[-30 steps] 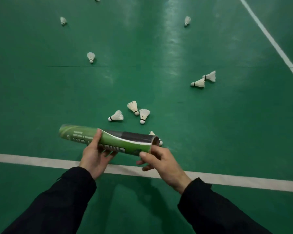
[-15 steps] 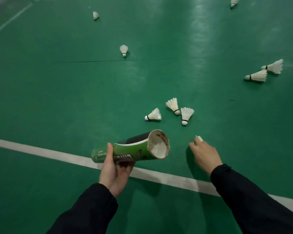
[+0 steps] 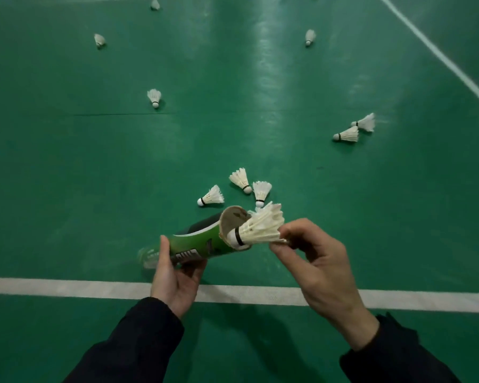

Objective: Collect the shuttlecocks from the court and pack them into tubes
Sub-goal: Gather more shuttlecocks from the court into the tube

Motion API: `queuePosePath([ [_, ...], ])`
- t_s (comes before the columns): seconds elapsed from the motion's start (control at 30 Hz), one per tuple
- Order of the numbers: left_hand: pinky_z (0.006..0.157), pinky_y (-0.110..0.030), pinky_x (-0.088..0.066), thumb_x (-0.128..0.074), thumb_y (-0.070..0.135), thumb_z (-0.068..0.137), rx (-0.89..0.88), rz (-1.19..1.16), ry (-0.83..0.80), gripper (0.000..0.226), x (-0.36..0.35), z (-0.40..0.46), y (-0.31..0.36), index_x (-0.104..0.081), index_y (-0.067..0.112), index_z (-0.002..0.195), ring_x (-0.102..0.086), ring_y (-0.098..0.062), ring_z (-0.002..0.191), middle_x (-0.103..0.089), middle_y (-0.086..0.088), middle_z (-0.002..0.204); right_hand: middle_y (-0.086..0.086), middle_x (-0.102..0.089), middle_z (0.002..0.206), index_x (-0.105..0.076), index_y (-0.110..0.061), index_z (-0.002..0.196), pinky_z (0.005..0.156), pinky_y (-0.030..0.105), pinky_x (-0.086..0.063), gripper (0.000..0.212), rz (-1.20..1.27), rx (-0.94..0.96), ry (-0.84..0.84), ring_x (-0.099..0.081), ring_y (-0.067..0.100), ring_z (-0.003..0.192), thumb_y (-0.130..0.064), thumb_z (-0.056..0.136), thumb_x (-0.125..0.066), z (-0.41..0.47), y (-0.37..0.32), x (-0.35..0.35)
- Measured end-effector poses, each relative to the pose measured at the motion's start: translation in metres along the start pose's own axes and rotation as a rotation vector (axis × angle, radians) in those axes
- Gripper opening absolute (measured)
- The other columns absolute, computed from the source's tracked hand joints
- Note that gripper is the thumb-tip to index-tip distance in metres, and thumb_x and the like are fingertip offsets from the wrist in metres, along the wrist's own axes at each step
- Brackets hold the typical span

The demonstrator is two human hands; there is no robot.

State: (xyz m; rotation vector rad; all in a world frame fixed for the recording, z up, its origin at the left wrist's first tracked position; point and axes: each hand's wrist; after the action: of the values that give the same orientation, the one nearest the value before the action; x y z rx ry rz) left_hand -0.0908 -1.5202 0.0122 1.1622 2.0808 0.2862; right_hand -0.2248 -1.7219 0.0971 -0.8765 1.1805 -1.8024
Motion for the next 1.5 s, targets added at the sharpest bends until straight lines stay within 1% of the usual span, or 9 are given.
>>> queuePosePath([
  [0.23,0.083,-0.037,-0.064,-0.068,0.061,0.082,-0.042,0.074,-0.118,0.08,0.0,-0.011,0.001,-0.058,0.009,0.143,-0.071,-0.022,0.096,-0.072,-0.014,0.123,-0.013,-0.066,0.095,-0.071,-0.022,0.097,0.073,0.016,-0.048,0.012,-0.51,0.119,-0.193,-0.059,0.002,0.077,-0.014,0.088,-0.067,-0.01,-0.026,-0.009],
  [0.4,0.086,-0.038,-0.061,-0.069,0.064,0.083,-0.045,0.106,-0.184,0.08,0.0,-0.018,-0.004,-0.061,0.009,0.141,-0.072,-0.022,0.096,-0.067,-0.017,0.135,-0.005,-0.063,0.109,-0.044,-0.029,0.1,0.071,0.041,-0.047,0.024,-0.898,0.044,-0.631,-0.055,0.028,0.082,-0.043,0.086,-0.03,-0.013,-0.072,-0.009],
  [0.6,0.092,-0.041,-0.059,-0.07,0.059,0.084,-0.038,0.077,-0.184,0.074,0.004,-0.03,0.0,-0.062,0.008,0.138,-0.072,-0.023,0.09,-0.068,-0.018,0.133,-0.002,-0.066,0.08,-0.046,-0.026,0.099,0.056,0.033,-0.058,0.008,-0.652,-0.517,-0.876,-0.071,0.021,0.069,-0.028,0.092,-0.049,0.009,-0.093,-0.021],
  [0.8,0.064,-0.032,-0.063,-0.07,0.053,0.087,-0.047,0.068,-0.153,0.064,0.014,-0.038,0.012,-0.062,0.009,0.134,-0.07,-0.023,0.091,-0.069,-0.016,0.128,0.006,-0.074,0.098,-0.056,-0.013,0.126,0.061,0.032,-0.063,0.039,-0.602,-0.69,-0.946,-0.076,0.014,0.075,-0.028,0.09,-0.056,0.016,-0.077,-0.039],
  [0.93,0.064,-0.033,-0.062,-0.071,0.051,0.089,-0.052,0.062,-0.153,0.069,0.025,-0.03,0.025,-0.056,0.011,0.143,-0.069,-0.026,0.096,-0.065,-0.017,0.138,0.006,-0.075,0.103,-0.05,-0.033,0.14,0.066,0.042,-0.065,0.06,-0.552,-0.653,-0.838,-0.077,0.019,0.082,-0.039,0.083,-0.065,0.002,-0.063,-0.059],
  [1.13,0.065,-0.034,-0.062,-0.074,0.055,0.083,-0.023,-0.085,-0.126,0.079,0.031,-0.022,0.056,-0.055,0.007,0.144,-0.069,-0.027,0.1,-0.063,-0.02,0.14,0.006,-0.073,0.1,-0.065,-0.02,0.114,0.074,0.048,-0.063,0.019,-0.36,-0.535,-0.504,-0.076,0.019,0.082,-0.026,0.096,-0.067,0.017,-0.059,-0.1],
  [1.3,0.081,-0.047,-0.063,-0.067,0.067,0.082,-0.026,-0.013,-0.115,0.081,0.052,-0.023,0.077,-0.052,0.019,0.145,-0.065,-0.033,0.116,-0.06,-0.016,0.139,0.006,-0.079,0.099,-0.079,-0.03,0.102,0.087,0.044,-0.06,0.048,-0.36,-0.477,-0.332,-0.075,0.024,0.094,-0.07,0.08,-0.065,0.012,-0.049,-0.107],
  [1.43,0.106,-0.059,-0.049,-0.055,0.067,0.093,-0.229,0.028,0.174,0.087,0.091,0.002,0.111,-0.009,0.04,0.162,-0.046,-0.035,0.14,-0.025,-0.006,0.167,0.023,-0.076,0.103,-0.08,-0.008,0.099,0.08,0.03,-0.062,0.027,0.151,-0.663,-0.002,-0.076,0.036,0.092,-0.025,0.084,-0.065,0.01,-0.035,-0.084],
  [1.5,0.103,-0.059,-0.051,-0.05,0.063,0.098,-0.318,0.078,0.178,0.075,0.108,0.018,0.127,-0.019,0.037,0.161,-0.048,-0.033,0.139,-0.03,-0.006,0.166,0.031,-0.073,0.103,-0.07,0.005,0.109,0.081,0.038,-0.062,0.038,0.21,-0.737,0.054,-0.075,0.04,0.088,-0.02,0.083,-0.059,0.005,-0.026,-0.068],
])
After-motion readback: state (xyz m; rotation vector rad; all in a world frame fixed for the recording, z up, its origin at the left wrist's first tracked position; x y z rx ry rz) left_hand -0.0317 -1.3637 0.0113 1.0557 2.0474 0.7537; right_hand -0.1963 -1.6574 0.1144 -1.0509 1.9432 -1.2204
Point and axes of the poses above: each hand's wrist, its own z-axis towards the middle knuckle, its own x-axis out of the back of the hand, y = z × x
